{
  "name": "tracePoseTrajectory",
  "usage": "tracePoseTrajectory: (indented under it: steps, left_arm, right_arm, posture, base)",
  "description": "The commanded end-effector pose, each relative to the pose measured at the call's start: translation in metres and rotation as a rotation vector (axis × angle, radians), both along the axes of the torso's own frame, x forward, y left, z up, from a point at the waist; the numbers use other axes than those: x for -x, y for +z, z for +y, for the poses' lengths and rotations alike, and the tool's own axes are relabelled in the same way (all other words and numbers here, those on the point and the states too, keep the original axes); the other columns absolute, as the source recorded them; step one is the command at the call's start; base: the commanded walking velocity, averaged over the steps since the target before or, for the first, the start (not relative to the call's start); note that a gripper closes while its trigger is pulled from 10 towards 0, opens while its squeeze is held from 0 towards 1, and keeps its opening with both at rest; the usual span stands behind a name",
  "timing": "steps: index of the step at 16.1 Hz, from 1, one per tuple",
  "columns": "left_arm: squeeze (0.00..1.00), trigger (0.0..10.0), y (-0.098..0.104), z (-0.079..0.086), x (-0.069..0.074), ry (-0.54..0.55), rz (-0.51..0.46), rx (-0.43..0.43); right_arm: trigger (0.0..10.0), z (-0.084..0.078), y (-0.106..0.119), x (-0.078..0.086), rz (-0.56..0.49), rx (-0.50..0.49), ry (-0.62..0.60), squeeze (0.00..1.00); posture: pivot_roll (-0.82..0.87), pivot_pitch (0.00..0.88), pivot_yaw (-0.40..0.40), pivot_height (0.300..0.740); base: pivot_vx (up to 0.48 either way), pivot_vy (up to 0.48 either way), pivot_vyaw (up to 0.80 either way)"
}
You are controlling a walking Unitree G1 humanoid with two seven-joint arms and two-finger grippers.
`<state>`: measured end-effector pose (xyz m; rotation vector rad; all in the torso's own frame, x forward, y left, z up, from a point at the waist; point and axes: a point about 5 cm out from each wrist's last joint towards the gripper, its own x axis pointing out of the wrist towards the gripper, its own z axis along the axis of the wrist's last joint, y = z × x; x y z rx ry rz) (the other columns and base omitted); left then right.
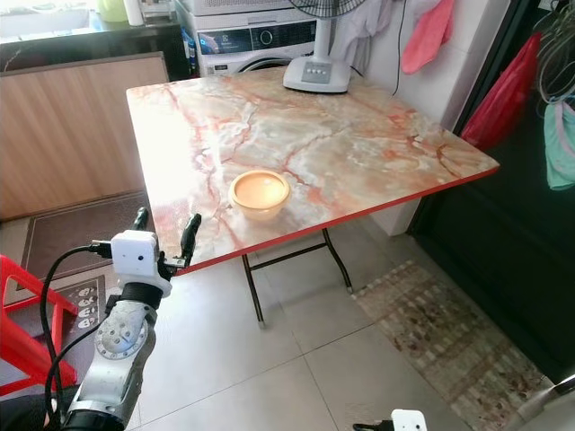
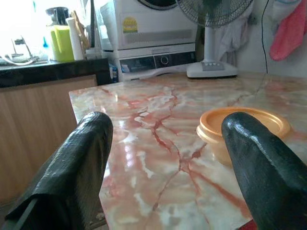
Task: Restocking fridge
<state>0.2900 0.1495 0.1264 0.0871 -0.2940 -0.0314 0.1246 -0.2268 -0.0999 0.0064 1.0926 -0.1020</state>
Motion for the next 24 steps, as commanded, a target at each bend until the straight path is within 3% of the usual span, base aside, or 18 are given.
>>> tracePoseTrajectory:
  steps: [1,4,10,24]
  left_arm:
    - [0.00,10.0,0.003,0.001,0.001,0.001,-0.004,0.015]
    - [0.00,10.0,0.006,0.002,0.000,0.020,0.003,0.092]
    - [0.00,10.0,0.014,0.005,-0.002,0.022,-0.006,0.102]
    - [0.00,10.0,0.016,0.001,-0.001,0.007,-0.001,0.102]
  right_arm:
    - [10.0,0.000,0.001,-0.002,-0.012,-0.003,-0.008,0.00]
    - [10.0,-0.001,0.001,-0.001,-0.006,-0.001,-0.001,0.00]
    - [10.0,-0.001,0.001,-0.002,-0.006,-0.011,-0.011,0.00]
    - [10.0,-0.001,0.002,-0.005,-0.006,-0.009,0.010,0.00]
  posture:
    - [0.05,0.000,-0.005,0.740]
    - [0.05,0.000,-0.006,0.740]
    - [0.05,0.000,-0.005,0.740]
    - [0.05,0.000,-0.009,0.740]
  base:
    - [0.000,0.000,0.00]
    - [0.275,0.000,0.00]
    - [0.197,0.000,-0.36]
    - [0.074,0.000,0.00]
